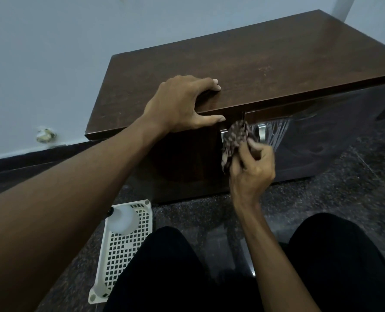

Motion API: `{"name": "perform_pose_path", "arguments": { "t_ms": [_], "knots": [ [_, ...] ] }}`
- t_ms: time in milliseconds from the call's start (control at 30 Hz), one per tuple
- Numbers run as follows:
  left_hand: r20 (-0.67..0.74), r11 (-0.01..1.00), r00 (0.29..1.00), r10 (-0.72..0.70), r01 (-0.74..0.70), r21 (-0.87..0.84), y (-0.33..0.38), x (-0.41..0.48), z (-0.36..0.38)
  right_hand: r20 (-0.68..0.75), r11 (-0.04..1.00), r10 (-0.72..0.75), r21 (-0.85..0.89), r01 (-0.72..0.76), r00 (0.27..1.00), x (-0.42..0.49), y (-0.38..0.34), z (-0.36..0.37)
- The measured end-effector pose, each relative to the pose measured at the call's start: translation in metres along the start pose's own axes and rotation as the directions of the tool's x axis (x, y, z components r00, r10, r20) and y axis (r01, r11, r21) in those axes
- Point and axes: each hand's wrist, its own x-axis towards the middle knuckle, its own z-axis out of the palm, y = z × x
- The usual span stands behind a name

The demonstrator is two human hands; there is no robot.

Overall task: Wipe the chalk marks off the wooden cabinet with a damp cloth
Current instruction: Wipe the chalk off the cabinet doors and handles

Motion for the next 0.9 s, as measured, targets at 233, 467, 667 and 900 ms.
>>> {"name": "perform_pose_path", "arguments": {
  "t_ms": [233, 467, 667, 900],
  "knots": [
    [0.016, 1.000, 1.000, 0.014, -0.014, 0.006, -0.001, 0.002, 0.001, 0.031, 0.999, -0.048, -0.013, 0.048, 0.998, -0.008, 0.007, 0.006],
    [0.014, 1.000, 1.000, 0.002, -0.002, 0.015, 0.000, 0.001, 0.000, 0.142, 1.000, -0.016, -0.024, 0.020, 0.990, -0.025, 0.017, 0.004],
    [0.014, 1.000, 1.000, -0.003, 0.003, 0.020, 0.002, 0.000, -0.002, 0.177, 0.980, 0.143, 0.111, -0.164, 0.974, -0.028, 0.018, 0.001],
    [0.008, 1.000, 1.000, -0.007, 0.006, 0.010, 0.001, 0.001, 0.000, 0.147, 0.943, 0.127, 0.290, -0.165, 0.981, 0.013, -0.022, -0.008]
  ]
}}
